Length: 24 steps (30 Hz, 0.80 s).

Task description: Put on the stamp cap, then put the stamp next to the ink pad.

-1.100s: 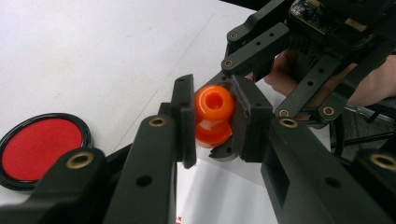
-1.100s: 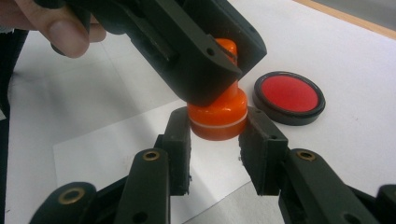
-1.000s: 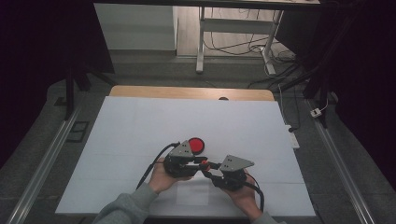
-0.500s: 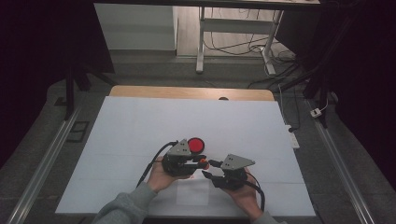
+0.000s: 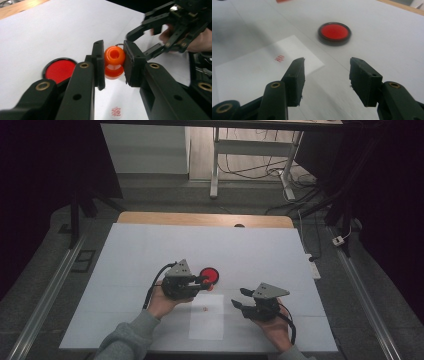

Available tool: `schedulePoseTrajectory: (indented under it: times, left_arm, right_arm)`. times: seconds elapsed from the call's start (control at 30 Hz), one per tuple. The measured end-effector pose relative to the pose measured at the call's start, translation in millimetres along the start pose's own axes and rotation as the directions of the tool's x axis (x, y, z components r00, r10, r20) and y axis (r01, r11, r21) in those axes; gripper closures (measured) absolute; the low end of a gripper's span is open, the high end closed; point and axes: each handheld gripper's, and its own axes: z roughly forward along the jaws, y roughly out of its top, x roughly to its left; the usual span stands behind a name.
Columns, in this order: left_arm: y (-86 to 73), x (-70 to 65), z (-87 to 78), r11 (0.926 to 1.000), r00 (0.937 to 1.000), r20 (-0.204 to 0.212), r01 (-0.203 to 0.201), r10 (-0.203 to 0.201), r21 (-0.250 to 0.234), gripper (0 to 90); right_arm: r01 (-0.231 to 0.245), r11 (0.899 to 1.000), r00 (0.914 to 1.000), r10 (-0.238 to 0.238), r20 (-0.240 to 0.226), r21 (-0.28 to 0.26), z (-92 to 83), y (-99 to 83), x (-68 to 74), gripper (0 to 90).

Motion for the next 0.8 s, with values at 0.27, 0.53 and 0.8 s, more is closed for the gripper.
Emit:
schedulePoseTrajectory:
  times: [0.27,0.53,0.8]
  left_arm:
    - [-2.7,18.3,-11.5,0.9992,0.9982,-0.043,0.041,-0.041,-0.002,72.4]
    - [-6.2,34.6,-15.8,0.9978,0.9936,-0.092,0.066,-0.065,0.003,72.4]
    - [-8.9,50.0,-18.1,0.9952,0.9879,-0.122,0.098,-0.096,0.009,72.3]
  right_arm:
    - [-0.024,1.0,0.9993,0.024,0.03,-0.003,-14.1,-6.2,-11.6,44.8]
    - [-0.037,0.999,0.998,0.037,0.05,-0.004,-21.9,-11.5,-17.5,44.6]
    - [-0.047,0.999,0.9964,0.047,0.07,-0.002,-29.9,-18.6,-23.5,44.4]
